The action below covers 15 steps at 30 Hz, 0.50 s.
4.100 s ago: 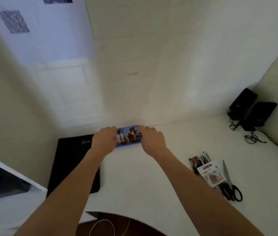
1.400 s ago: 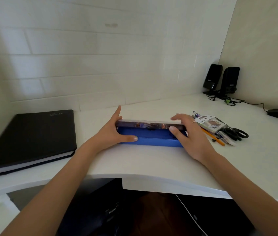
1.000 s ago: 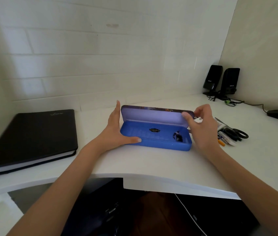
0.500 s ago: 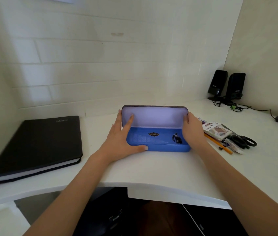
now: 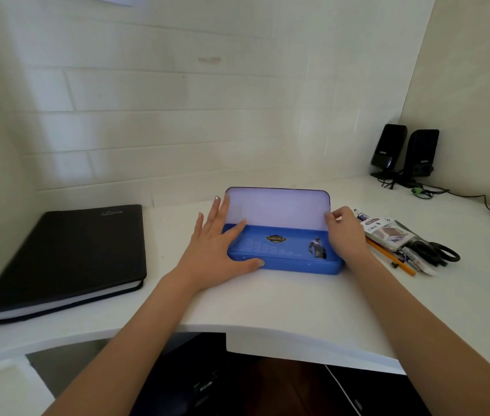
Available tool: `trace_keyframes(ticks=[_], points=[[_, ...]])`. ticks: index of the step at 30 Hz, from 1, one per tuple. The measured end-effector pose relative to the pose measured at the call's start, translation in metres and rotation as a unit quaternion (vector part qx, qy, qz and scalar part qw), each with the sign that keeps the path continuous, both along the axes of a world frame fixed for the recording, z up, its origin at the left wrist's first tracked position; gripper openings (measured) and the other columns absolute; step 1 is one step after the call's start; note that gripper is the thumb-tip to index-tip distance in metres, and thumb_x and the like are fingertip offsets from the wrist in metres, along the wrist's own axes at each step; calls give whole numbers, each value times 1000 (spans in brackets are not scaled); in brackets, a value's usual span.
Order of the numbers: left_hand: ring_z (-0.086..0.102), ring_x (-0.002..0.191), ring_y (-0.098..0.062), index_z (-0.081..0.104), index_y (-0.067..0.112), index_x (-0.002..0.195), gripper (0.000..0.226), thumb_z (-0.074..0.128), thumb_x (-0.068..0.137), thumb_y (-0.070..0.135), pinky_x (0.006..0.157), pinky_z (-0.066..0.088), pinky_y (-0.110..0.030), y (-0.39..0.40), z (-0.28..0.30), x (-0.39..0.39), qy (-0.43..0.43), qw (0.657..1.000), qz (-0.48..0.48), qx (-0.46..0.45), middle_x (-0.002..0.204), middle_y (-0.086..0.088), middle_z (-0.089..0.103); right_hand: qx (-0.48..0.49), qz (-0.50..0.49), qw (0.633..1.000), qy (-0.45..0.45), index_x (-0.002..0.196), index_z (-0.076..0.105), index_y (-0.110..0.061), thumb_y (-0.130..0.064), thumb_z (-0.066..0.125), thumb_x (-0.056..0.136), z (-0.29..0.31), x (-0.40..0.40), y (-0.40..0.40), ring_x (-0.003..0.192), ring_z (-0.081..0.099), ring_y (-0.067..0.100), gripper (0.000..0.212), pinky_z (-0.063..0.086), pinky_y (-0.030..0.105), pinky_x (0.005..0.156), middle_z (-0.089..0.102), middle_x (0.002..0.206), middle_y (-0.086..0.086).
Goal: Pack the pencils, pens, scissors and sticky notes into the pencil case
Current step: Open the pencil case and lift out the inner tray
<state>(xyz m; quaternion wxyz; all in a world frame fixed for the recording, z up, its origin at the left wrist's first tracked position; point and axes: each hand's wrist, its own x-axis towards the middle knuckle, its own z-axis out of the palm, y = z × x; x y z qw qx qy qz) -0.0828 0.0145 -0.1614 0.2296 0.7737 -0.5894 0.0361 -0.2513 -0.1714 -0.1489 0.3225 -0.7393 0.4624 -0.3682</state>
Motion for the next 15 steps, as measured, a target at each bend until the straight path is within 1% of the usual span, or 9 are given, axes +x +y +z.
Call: trace_keyframes(ticks=[2, 5, 6, 8, 10, 11, 12, 13, 15], points=[[-20, 140, 2, 25, 30, 147, 91, 51, 71, 73, 118, -11, -34, -1, 0, -2, 33, 999, -7, 15, 159, 9, -11, -4, -6, 1000, -6, 104, 49, -2, -27, 41, 99, -1, 0, -1, 84, 46, 24, 27, 31, 29, 73, 51, 91, 10], [7, 145, -3, 30, 30, 145, 82, 60, 77, 62, 119, 3, -30, 1, 2, -5, 72, 997, -2, 6, 158, 10, 16, -24, -21, 999, 27, 93, 55, -1, -18, 40, 98, -2, -1, -4, 80, 47, 23, 23, 33, 30, 71, 52, 85, 10], [13, 144, -5, 32, 31, 144, 80, 61, 76, 61, 118, 8, -30, 2, 3, -6, 69, 998, 2, 0, 156, 11, 21, -27, -22, 998, 49, 82, 56, -2, -14, 40, 96, -3, -1, -7, 75, 46, 23, 24, 33, 30, 68, 51, 78, 10], [21, 142, -7, 34, 33, 142, 77, 62, 75, 61, 116, 15, -30, 3, 5, -7, 56, 998, 9, -7, 153, 11, 27, -29, -20, 996, 82, 58, 42, -7, -8, 39, 94, -5, -1, -8, 60, 36, 22, 36, 29, 29, 58, 40, 59, 8], [24, 140, -8, 34, 34, 141, 76, 61, 75, 62, 115, 17, -31, 4, 6, -8, 45, 999, 17, -5, 151, 11, 30, -26, -10, 997, 77, 54, 38, -8, -10, 40, 93, -6, -1, -6, 53, 30, 19, 39, 29, 27, 56, 37, 57, 9], [25, 140, -8, 34, 35, 141, 76, 60, 75, 63, 114, 17, -32, 4, 6, -8, 40, 999, 21, -3, 150, 11, 31, -36, -5, 997, 70, 61, 52, -5, -13, 43, 93, -7, 0, -7, 57, 38, 20, 34, 33, 27, 61, 47, 68, 15], [25, 139, -7, 34, 35, 141, 76, 60, 75, 63, 113, 18, -32, 4, 6, -8, 38, 999, 25, -2, 150, 11, 31, -63, -3, 996, 66, 81, 65, -4, -18, 46, 93, -7, 0, -6, 68, 49, 23, 26, 38, 27, 70, 56, 89, 18], [26, 139, -7, 35, 35, 140, 76, 60, 75, 64, 113, 18, -33, 3, 6, -8, 38, 999, 29, -3, 149, 11, 32, -97, 2, 993, 60, 102, 69, -8, -22, 50, 92, -5, -2, -2, 85, 55, 25, 26, 41, 28, 79, 57, 109, 16], [27, 137, -7, 36, 34, 139, 78, 59, 73, 67, 112, 21, -34, 2, 3, -6, 38, 998, 40, -8, 146, 12, 35, -167, 56, 984, 36, 105, 72, -15, -29, 57, 91, 2, -5, 9, 101, 56, 20, 26, 44, 28, 88, 59, 115, 5]])
